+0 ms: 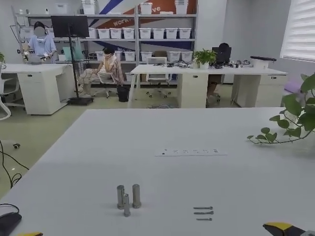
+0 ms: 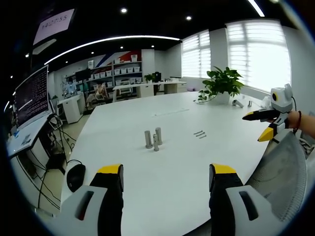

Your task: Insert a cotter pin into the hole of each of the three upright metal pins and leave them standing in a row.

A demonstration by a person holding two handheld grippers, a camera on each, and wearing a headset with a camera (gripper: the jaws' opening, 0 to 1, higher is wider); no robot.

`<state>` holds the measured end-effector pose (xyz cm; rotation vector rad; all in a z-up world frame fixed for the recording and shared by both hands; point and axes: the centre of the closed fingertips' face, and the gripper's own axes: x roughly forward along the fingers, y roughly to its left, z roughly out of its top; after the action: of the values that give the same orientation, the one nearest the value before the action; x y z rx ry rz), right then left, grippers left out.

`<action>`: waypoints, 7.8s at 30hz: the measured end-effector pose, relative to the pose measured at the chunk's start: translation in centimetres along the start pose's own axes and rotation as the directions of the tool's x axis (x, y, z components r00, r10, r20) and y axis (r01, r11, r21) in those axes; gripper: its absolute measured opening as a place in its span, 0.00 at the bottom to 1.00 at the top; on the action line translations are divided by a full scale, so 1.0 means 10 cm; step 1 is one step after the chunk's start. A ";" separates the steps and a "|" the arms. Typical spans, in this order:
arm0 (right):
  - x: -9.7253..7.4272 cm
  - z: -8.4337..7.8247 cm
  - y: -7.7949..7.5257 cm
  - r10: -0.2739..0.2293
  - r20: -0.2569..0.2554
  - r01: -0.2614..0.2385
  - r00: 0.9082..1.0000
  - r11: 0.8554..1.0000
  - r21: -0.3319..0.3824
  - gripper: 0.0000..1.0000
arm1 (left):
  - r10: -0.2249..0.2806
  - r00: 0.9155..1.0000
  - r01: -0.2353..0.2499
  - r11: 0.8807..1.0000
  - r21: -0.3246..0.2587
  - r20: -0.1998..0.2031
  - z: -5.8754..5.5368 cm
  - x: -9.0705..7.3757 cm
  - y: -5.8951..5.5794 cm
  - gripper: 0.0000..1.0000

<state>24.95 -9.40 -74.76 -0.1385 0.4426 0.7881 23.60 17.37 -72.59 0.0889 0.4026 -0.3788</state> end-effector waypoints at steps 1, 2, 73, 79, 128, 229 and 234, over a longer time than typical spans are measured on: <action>0.00 0.00 0.00 0.001 -0.001 -0.001 1.000 1.000 0.001 0.94 | -0.004 1.000 0.004 1.000 -0.001 0.000 0.01 0.03 0.01 0.69; 0.01 0.00 0.00 0.001 -0.001 -0.001 1.000 1.000 0.001 0.94 | -0.006 1.000 0.006 1.000 0.000 0.000 0.01 0.05 0.02 0.69; 0.29 0.00 -0.24 0.012 -0.016 -0.010 1.000 0.997 0.079 0.77 | -0.102 0.991 0.111 0.988 0.108 -0.092 -0.12 2.13 0.22 0.24; 0.29 -0.03 -0.26 0.012 -0.022 -0.010 1.000 0.996 0.093 0.77 | -0.094 0.991 0.104 0.988 0.112 -0.091 -0.14 2.20 0.22 0.20; 0.36 -0.06 -0.11 0.055 -0.071 -0.051 0.996 0.998 0.048 0.77 | -0.316 0.941 0.335 0.919 0.209 -0.122 -0.21 2.06 -0.34 0.07; 1.02 -0.15 -0.84 0.158 -0.319 -0.208 0.935 0.970 -0.128 0.36 | -0.340 0.940 0.341 0.940 0.030 -0.029 -0.06 1.17 -0.80 0.80; 1.12 -0.19 -0.96 0.141 -0.363 -0.215 0.921 0.962 -0.171 0.33 | -0.312 0.949 0.314 0.948 0.052 -0.043 -0.13 1.09 -0.79 0.85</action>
<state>38.12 -9.37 -81.74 -0.4439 0.7156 0.9952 29.42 6.50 -78.18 0.0880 0.4410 -0.7044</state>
